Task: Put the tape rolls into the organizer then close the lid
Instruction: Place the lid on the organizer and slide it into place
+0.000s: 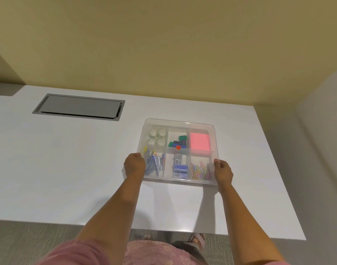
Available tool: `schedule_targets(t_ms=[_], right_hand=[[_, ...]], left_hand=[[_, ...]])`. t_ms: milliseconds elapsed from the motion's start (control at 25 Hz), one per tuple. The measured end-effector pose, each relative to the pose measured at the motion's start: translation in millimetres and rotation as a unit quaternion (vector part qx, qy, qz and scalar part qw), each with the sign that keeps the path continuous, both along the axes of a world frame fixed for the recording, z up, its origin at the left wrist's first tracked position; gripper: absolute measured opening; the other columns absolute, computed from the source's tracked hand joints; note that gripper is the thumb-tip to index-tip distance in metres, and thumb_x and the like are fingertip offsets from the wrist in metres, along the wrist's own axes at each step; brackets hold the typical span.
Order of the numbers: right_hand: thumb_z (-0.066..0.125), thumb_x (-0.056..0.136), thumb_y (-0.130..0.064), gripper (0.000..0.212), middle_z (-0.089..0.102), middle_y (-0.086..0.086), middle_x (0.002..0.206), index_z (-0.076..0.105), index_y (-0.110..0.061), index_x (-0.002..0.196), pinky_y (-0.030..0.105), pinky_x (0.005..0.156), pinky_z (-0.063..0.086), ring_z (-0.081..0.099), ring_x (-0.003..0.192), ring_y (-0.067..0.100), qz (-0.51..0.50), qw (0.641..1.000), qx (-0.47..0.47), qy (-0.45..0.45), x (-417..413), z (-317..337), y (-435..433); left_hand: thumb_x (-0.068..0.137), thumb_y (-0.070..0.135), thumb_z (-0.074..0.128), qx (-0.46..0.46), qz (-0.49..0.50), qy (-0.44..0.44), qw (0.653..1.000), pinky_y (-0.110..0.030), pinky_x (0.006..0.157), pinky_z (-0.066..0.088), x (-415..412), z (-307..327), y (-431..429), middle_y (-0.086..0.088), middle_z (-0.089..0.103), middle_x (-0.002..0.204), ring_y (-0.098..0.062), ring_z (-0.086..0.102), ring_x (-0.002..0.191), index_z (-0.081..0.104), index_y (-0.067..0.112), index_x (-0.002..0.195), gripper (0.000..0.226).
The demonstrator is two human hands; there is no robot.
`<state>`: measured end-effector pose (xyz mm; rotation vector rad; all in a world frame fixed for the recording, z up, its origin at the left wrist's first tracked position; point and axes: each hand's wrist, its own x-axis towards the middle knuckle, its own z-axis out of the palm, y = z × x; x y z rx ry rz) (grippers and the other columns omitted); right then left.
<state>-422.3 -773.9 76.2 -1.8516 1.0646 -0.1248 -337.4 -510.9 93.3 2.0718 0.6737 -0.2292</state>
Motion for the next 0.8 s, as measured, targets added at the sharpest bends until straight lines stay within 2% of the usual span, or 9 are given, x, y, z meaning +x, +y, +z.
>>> schedule_targets(t_ms=[200, 320, 400, 480, 560, 720, 800], right_hand=[[0.046, 0.099, -0.035, 0.034, 0.065, 0.012, 0.121, 0.061, -0.011, 0.117, 0.030, 0.093, 0.041, 0.057, 0.114, 0.029, -0.034, 0.997, 0.051, -0.053, -31.9, -3.6, 14.4], [0.044, 0.100, -0.038, 0.036, 0.065, 0.011, 0.123, 0.061, -0.015, 0.121, 0.041, 0.105, 0.045, 0.058, 0.115, 0.031, -0.028, 0.995, 0.070, -0.070, -43.6, -6.1, 20.4], [0.043, 0.100, -0.039, 0.038, 0.063, 0.011, 0.127, 0.059, -0.015, 0.126, 0.046, 0.107, 0.044, 0.058, 0.119, 0.031, -0.023, 0.992, 0.087, -0.083, -45.8, -5.9, 22.3], [0.043, 0.100, -0.039, 0.039, 0.062, 0.011, 0.128, 0.057, -0.015, 0.128, 0.045, 0.107, 0.044, 0.057, 0.120, 0.029, -0.021, 0.990, 0.101, -0.094, -46.0, -6.0, 22.7], [0.043, 0.100, -0.038, 0.038, 0.063, 0.012, 0.128, 0.058, -0.016, 0.127, 0.045, 0.106, 0.045, 0.058, 0.119, 0.030, -0.017, 0.989, 0.103, -0.100, -47.1, -7.4, 21.9], [0.044, 0.100, -0.037, 0.037, 0.064, 0.011, 0.127, 0.058, -0.016, 0.128, 0.036, 0.102, 0.046, 0.059, 0.111, 0.025, -0.002, 0.991, 0.087, -0.102, -47.9, -8.1, 19.5], [0.044, 0.101, -0.036, 0.037, 0.064, 0.010, 0.126, 0.058, -0.017, 0.129, 0.028, 0.095, 0.042, 0.057, 0.105, 0.021, -0.002, 0.993, 0.067, -0.095, -47.6, -7.4, 18.9]], left_hand=[[0.099, 0.029, 0.043, -0.006, 0.033, 0.021, 0.999, -0.041, 0.091, 0.048, -27.8, -2.1, 5.6, -0.025, 0.068, 0.110, -0.038, 0.059, 0.108, 0.068, -0.005, 0.101, 0.042], [0.100, 0.036, 0.041, -0.025, 0.041, 0.043, 0.998, -0.039, 0.092, 0.046, -35.8, -4.4, 6.1, -0.026, 0.068, 0.111, -0.038, 0.059, 0.108, 0.068, -0.007, 0.102, 0.051], [0.100, 0.038, 0.041, -0.036, 0.037, 0.037, 0.998, -0.038, 0.088, 0.046, -38.7, -6.5, 6.6, -0.026, 0.067, 0.107, -0.038, 0.060, 0.105, 0.068, -0.007, 0.099, 0.052], [0.099, 0.038, 0.043, -0.043, 0.031, 0.024, 0.998, -0.034, 0.075, 0.042, -41.1, -9.4, 8.5, -0.025, 0.065, 0.091, -0.036, 0.059, 0.090, 0.067, -0.002, 0.086, 0.048], [0.098, 0.038, 0.047, -0.047, 0.032, 0.013, 0.998, -0.029, 0.068, 0.035, -43.0, -12.5, 10.8, -0.015, 0.057, 0.075, -0.029, 0.050, 0.077, 0.058, 0.005, 0.074, 0.042], [0.098, 0.036, 0.049, -0.027, 0.030, 0.001, 0.999, -0.030, 0.069, 0.035, -43.9, -15.4, 10.7, -0.011, 0.055, 0.071, -0.027, 0.049, 0.078, 0.055, 0.008, 0.073, 0.038], [0.099, 0.035, 0.046, -0.017, 0.021, -0.003, 1.000, -0.032, 0.072, 0.038, -43.8, -14.4, 8.3, -0.016, 0.061, 0.077, -0.033, 0.055, 0.084, 0.061, 0.004, 0.079, 0.040]])
